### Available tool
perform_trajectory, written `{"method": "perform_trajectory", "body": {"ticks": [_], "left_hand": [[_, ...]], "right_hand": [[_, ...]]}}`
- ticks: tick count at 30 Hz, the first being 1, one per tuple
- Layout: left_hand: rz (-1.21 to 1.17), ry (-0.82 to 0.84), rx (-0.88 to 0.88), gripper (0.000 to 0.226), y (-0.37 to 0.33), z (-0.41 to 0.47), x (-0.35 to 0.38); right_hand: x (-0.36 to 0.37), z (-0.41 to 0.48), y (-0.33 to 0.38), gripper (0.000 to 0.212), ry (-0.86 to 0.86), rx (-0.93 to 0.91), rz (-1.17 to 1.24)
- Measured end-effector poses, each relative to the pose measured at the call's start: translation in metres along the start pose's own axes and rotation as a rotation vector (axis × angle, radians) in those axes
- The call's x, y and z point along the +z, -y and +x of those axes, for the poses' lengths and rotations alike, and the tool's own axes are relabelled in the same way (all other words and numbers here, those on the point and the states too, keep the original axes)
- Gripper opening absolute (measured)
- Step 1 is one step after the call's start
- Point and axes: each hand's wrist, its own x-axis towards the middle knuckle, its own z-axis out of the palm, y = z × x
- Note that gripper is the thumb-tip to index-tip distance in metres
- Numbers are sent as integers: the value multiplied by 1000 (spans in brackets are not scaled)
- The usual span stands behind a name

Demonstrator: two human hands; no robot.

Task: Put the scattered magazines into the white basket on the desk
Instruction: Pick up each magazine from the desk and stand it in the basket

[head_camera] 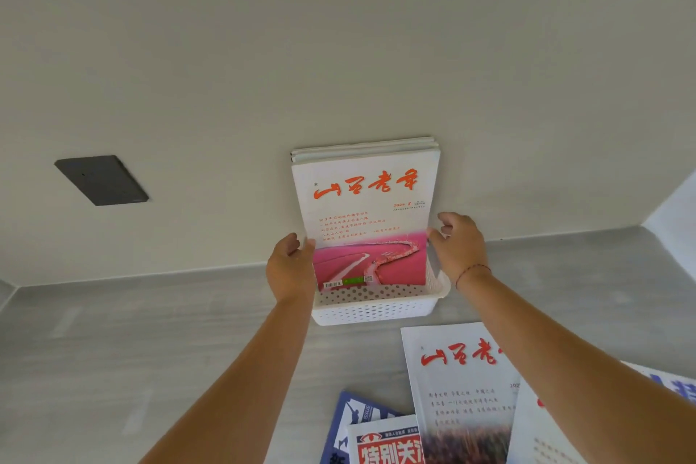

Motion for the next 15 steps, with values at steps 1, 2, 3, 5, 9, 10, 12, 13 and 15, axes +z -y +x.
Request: {"method": "perform_trajectory", "body": {"ticks": [1, 2, 3, 5, 9, 10, 12, 13, 15], "left_hand": [[6, -9, 2, 20, 5, -9, -1], [10, -2, 22, 17, 11, -20, -1], [19, 20, 42, 19, 18, -35, -1], [50, 72, 65, 29, 34, -66, 2], [164, 65, 154, 35, 50, -127, 14], [164, 70, 148, 36, 53, -142, 17], [131, 178, 89, 35, 60, -172, 23], [139, 277, 60, 35, 65, -187, 25], [184, 478, 2, 34, 76, -214, 32]], "right_hand": [[-5, -7, -3, 38, -19, 0, 2], [-11, -15, -8, 38, -37, 1, -5], [-17, -24, -14, 39, -52, 4, -14], [-32, -46, -29, 39, -76, 18, -39], [-66, -108, -73, 39, -136, 115, -72], [-74, -125, -85, 39, -157, 152, -83], [-92, -157, -110, 40, -202, 249, -130], [-101, -173, -122, 42, -222, 308, -161], [-118, -204, -146, 45, -233, 425, -222]]}}
